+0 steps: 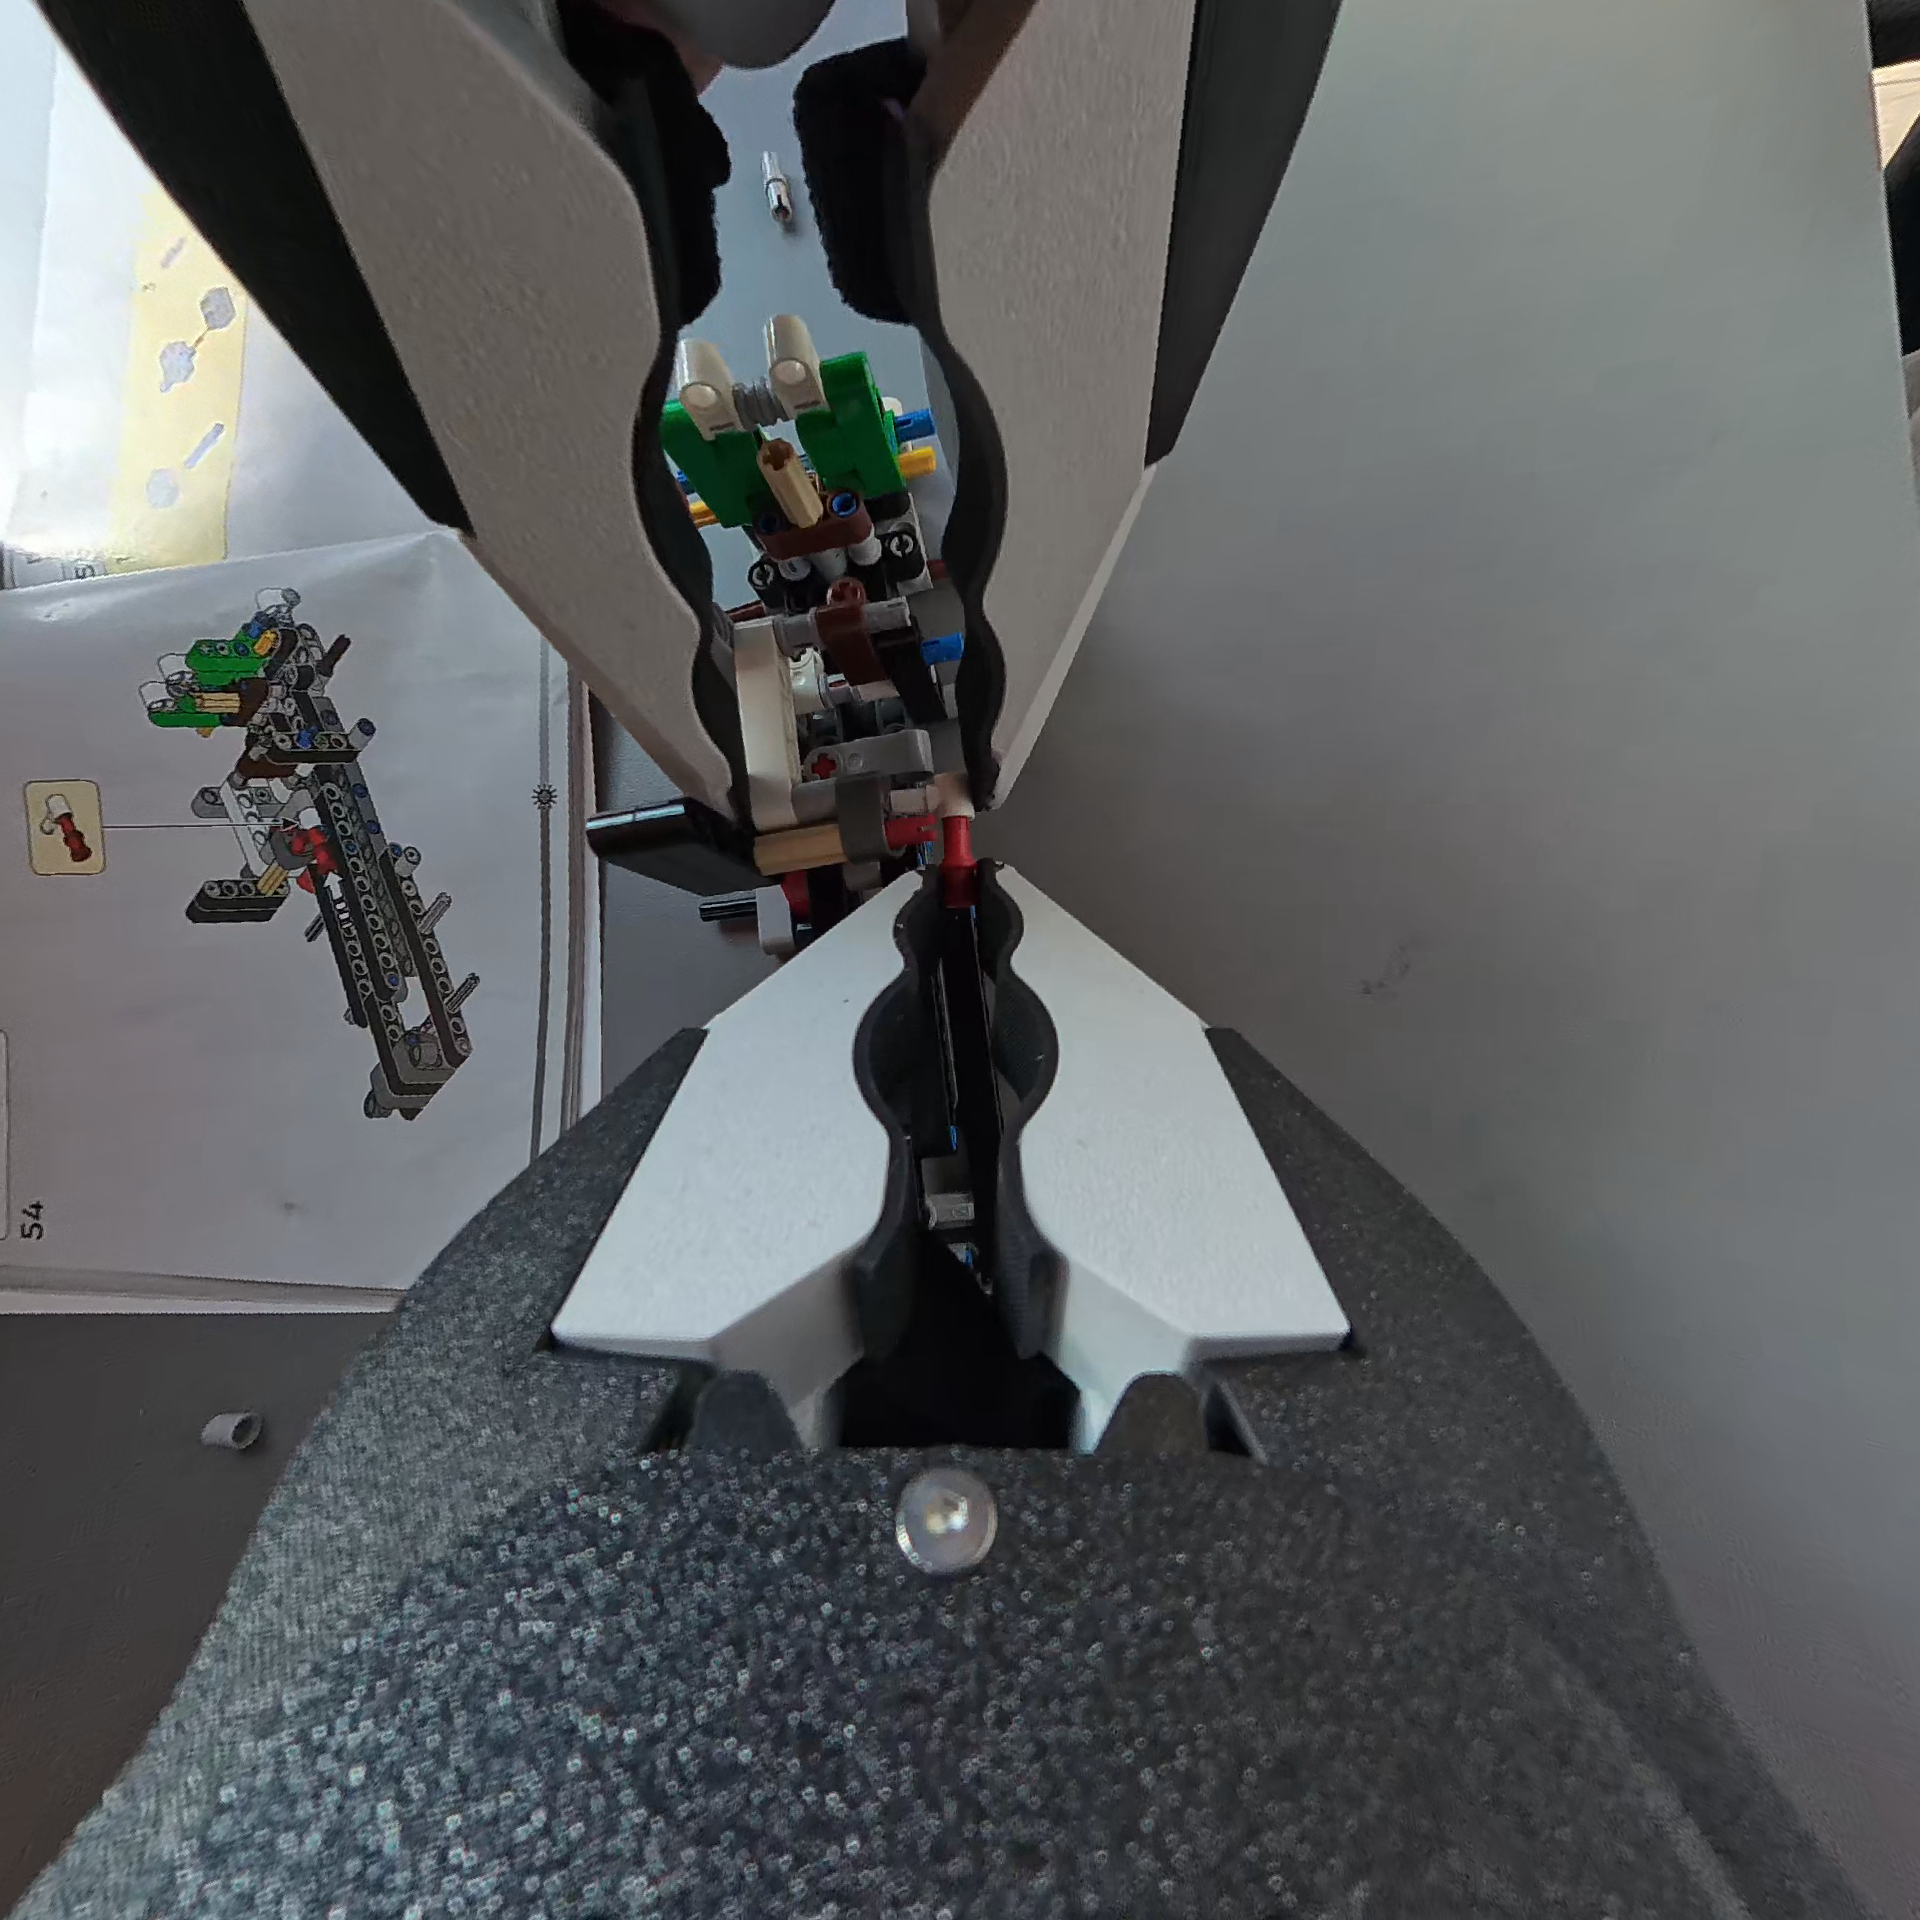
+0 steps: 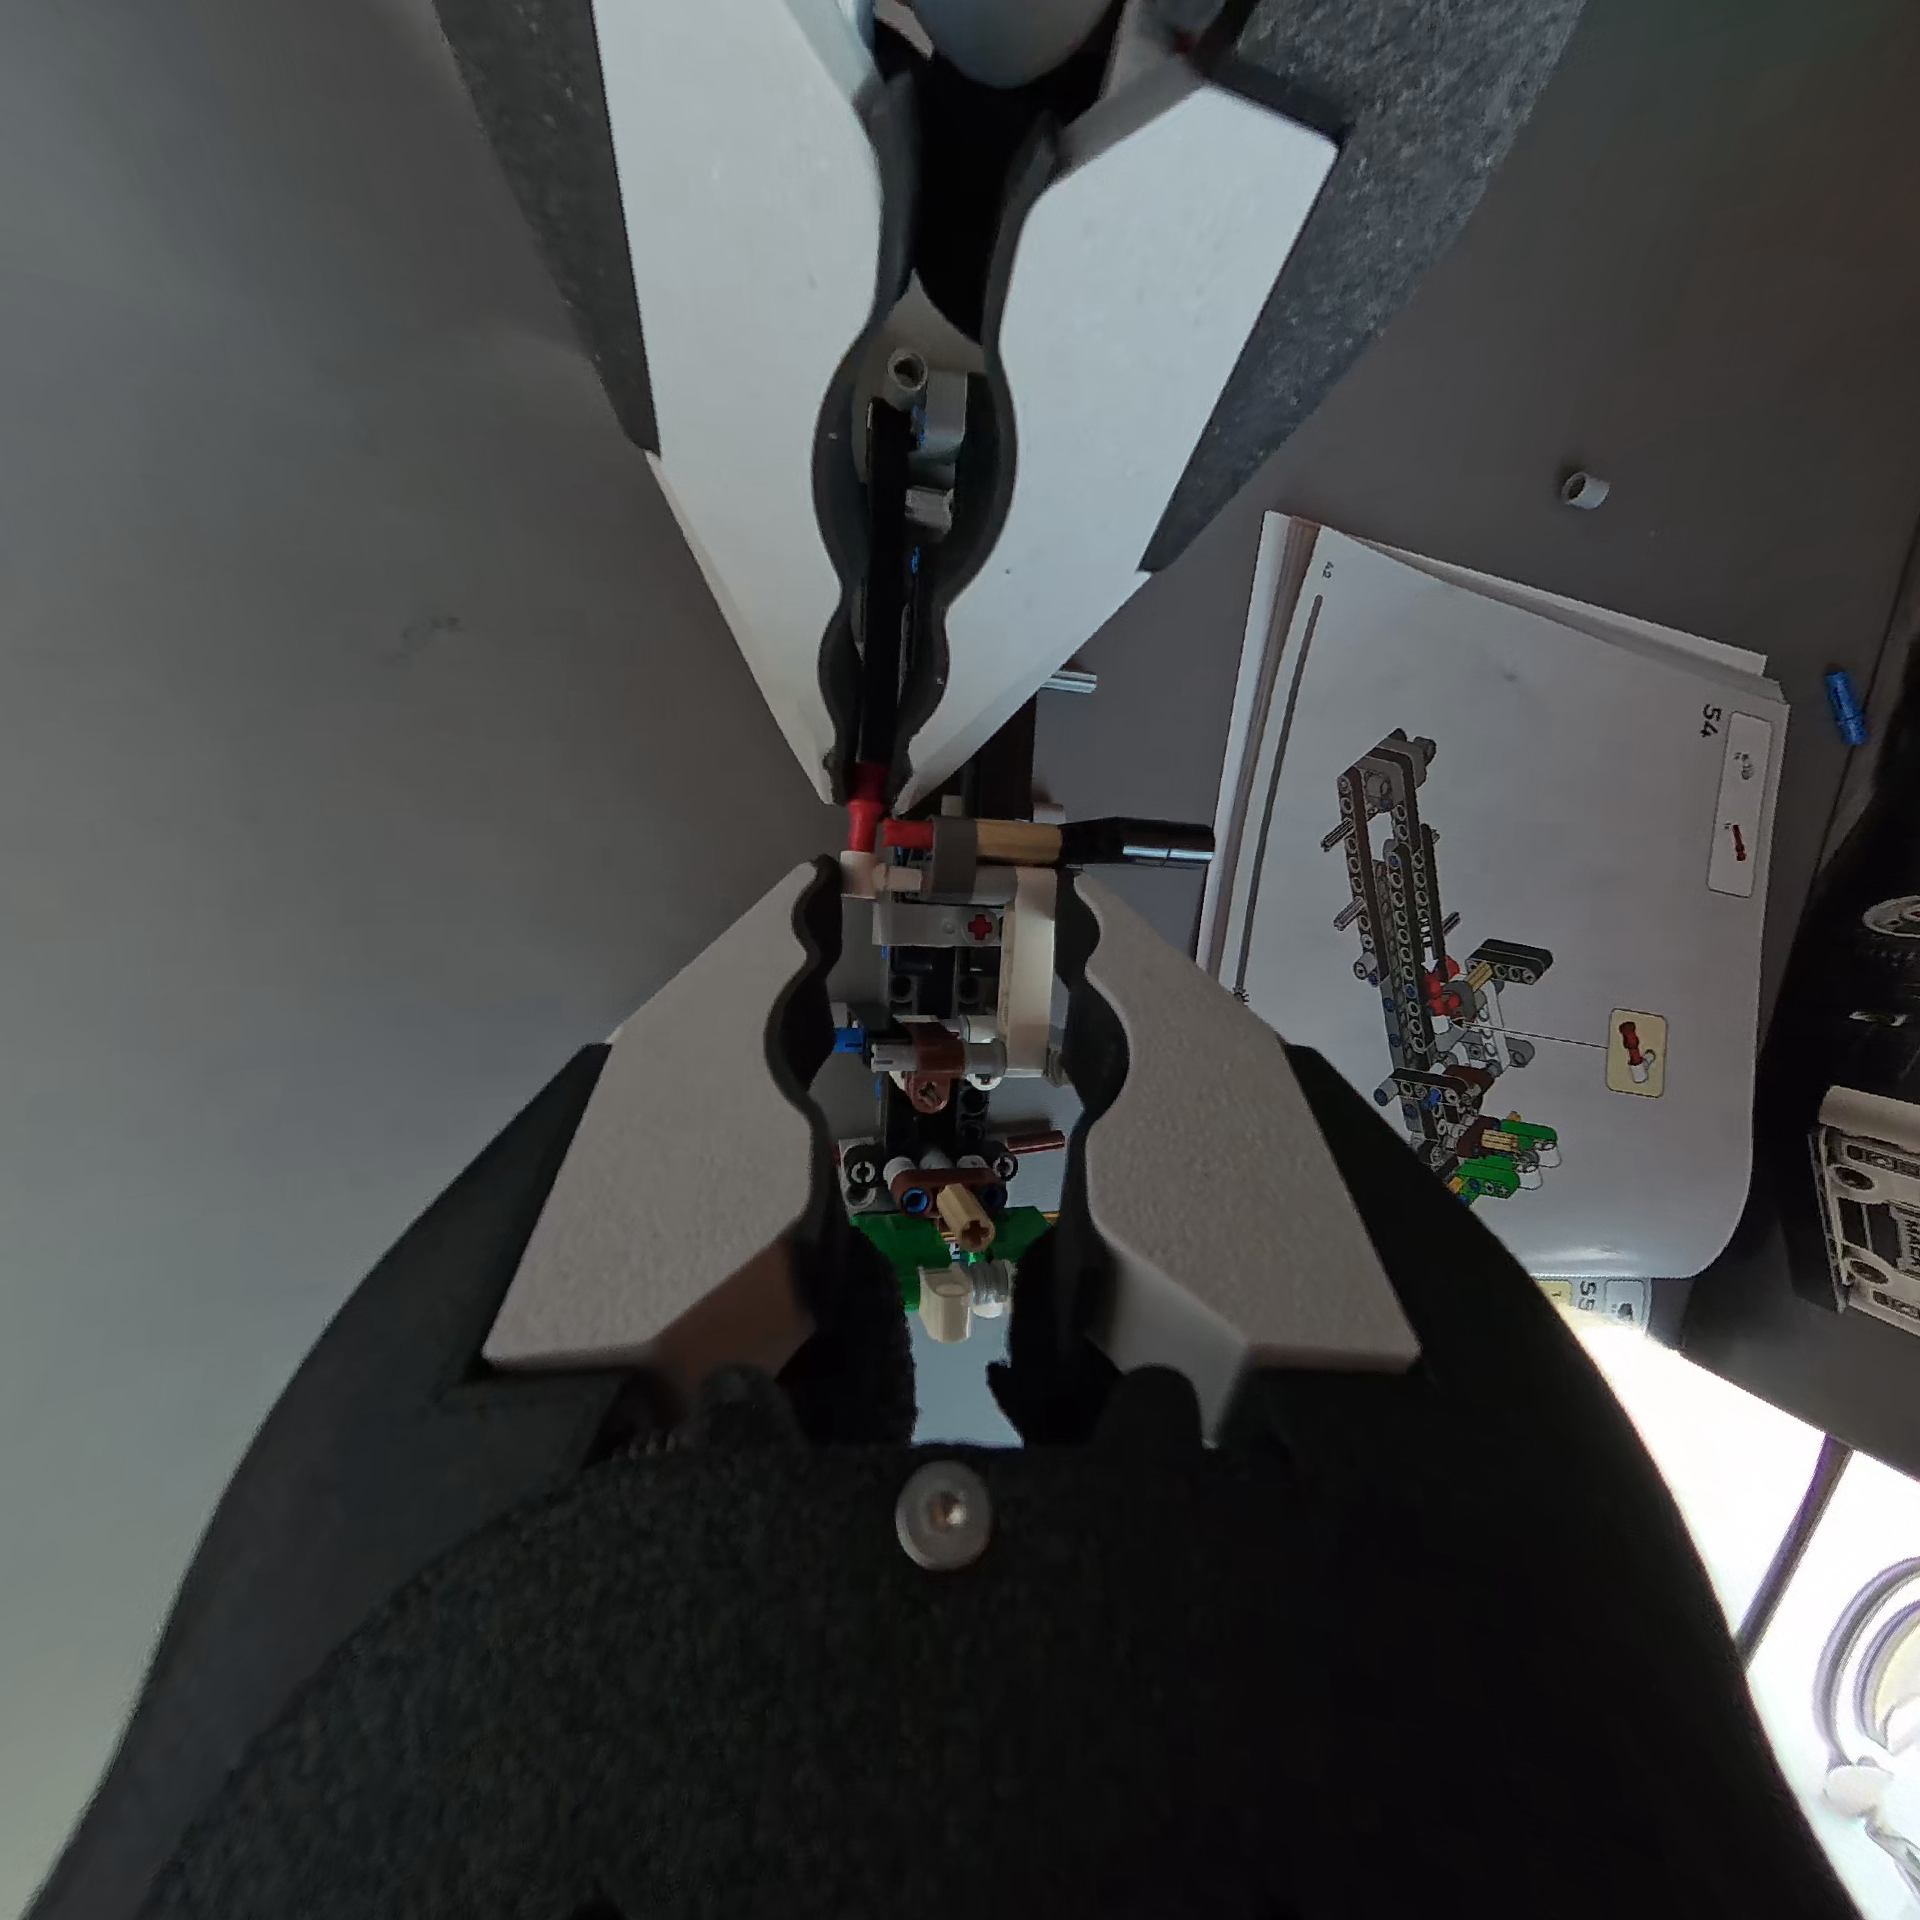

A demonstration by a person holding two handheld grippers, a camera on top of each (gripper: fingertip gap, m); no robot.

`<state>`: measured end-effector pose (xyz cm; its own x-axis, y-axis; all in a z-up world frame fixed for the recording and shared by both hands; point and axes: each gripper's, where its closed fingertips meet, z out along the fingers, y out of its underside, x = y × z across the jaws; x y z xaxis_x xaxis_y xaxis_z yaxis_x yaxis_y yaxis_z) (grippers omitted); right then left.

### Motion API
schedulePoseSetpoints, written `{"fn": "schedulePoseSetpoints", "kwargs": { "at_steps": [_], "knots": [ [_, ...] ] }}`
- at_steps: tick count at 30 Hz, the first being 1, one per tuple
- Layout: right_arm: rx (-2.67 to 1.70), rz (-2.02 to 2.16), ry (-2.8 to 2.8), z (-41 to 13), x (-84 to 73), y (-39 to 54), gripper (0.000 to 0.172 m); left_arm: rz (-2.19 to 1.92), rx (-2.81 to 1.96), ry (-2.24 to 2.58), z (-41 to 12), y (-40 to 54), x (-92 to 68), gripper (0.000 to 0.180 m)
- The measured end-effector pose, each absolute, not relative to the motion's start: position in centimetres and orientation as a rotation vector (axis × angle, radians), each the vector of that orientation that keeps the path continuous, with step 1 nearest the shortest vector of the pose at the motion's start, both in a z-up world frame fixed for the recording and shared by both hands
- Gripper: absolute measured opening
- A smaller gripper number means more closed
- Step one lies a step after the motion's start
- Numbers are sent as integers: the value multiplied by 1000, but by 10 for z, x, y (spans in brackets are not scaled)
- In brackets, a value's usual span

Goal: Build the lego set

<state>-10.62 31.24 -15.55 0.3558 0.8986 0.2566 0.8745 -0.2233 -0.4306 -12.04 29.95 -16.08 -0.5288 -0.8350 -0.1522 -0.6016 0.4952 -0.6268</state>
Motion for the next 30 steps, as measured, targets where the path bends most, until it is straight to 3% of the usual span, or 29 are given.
{"fn": "schedulePoseSetpoints", "kwargs": {
  "at_steps": [30],
  "knots": [
    [-2139, 168, -1510, -154, -109, 314, 39, -798, -1064, 2279, -159, 302, -123, 3]
  ]
}}
